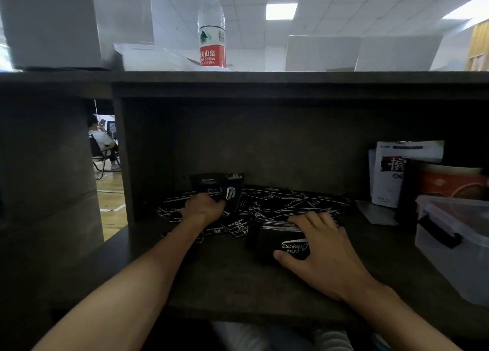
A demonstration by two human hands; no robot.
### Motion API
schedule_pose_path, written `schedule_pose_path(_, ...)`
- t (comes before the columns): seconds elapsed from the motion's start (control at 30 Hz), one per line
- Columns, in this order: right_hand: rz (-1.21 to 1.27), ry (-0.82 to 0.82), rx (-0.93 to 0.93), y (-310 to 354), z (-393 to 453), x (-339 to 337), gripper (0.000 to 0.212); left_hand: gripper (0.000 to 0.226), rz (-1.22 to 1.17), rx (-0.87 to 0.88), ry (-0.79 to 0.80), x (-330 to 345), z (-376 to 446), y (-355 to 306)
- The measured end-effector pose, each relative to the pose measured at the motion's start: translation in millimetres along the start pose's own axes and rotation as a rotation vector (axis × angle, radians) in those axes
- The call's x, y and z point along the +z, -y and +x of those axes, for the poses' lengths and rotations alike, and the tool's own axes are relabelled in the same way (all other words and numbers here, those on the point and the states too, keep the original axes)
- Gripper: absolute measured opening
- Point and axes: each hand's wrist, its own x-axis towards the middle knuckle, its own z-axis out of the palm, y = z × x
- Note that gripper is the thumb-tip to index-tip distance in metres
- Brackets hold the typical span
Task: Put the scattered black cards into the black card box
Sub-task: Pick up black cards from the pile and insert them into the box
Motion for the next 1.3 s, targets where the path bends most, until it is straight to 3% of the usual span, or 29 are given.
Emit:
schedule_pose_path(0.1, -0.002, 0.005, 0.003, -0.4, 0.7, 1.2, 0.079, 0.080, 0.116, -0.072, -0.017, 3.1, -1.1, -11.0)
schedule_pose_path(0.17, 0.009, 0.002, 0.005, -1.4, 0.8, 1.5, 0.079, 0.082, 0.158, -0.087, -0.046, 6.7, -3.2, -12.4)
schedule_pose_path(0.27, 0.015, -0.008, 0.000, -1.2, 0.3, 1.0, 0.079, 0.042, -0.074, -0.029, -0.101, -0.4, -7.4, -11.2)
schedule_pose_path(0.37, 0.030, -0.015, -0.008, -1.6, -0.5, 0.4, 0.080, 0.006, -0.479, 0.204, -0.106, -15.2, -21.7, -17.8)
schedule_pose_path(0.43, 0.047, -0.016, -0.012, -2.1, -0.5, 0.7, 0.082, 0.012, -0.478, 0.399, -0.075, -23.4, -44.4, -23.1)
schedule_pose_path(0.57, 0.043, 0.021, -0.012, -3.8, 1.7, 1.1, 0.086, 0.014, -0.336, 0.607, 0.132, -19.9, -87.4, -25.1)
schedule_pose_path(0.67, 0.058, 0.002, -0.015, -5.3, 1.5, 3.4, 0.085, 0.027, -0.528, 0.540, 0.548, -19.2, -108.9, -27.6)
schedule_pose_path(0.73, 0.100, -0.020, 0.000, -5.9, 1.2, 3.9, 0.085, 0.034, -0.582, 0.433, 0.638, -20.1, -108.6, -28.7)
schedule_pose_path(0.77, 0.117, -0.027, 0.001, -5.9, 1.2, 3.7, 0.085, 0.037, -0.583, 0.393, 0.588, -22.0, -105.4, -27.4)
schedule_pose_path(0.83, 0.098, -0.027, -0.011, -5.4, 0.8, 3.6, 0.083, 0.033, -0.534, 0.345, 0.311, -25.4, -91.8, -20.0)
schedule_pose_path(0.9, 0.041, -0.014, -0.023, -4.4, 0.6, 3.2, 0.082, 0.027, -0.231, 0.308, -0.040, -27.3, -73.0, -5.3)
schedule_pose_path(0.93, 0.031, -0.008, -0.024, -3.9, 0.5, 2.7, 0.082, 0.038, -0.019, 0.292, -0.128, -26.8, -68.0, 2.6)
schedule_pose_path(1.0, 0.034, -0.002, -0.020, -3.3, 0.3, 1.4, 0.081, 0.066, 0.270, 0.298, -0.076, -22.1, -65.8, 10.8)
schedule_pose_path(1.07, 0.030, 0.005, -0.025, -2.6, -0.1, -0.1, 0.081, 0.079, 0.375, 0.348, 0.061, -14.9, -69.1, 10.7)
schedule_pose_path(1.13, 0.033, 0.011, -0.022, -2.0, -0.5, -1.3, 0.081, 0.076, 0.418, 0.389, 0.088, -9.2, -71.8, 8.0)
schedule_pose_path(1.3, 0.051, 0.002, -0.016, -1.7, -1.4, -2.2, 0.082, 0.045, 0.483, 0.530, -0.020, -9.2, -85.6, 0.2)
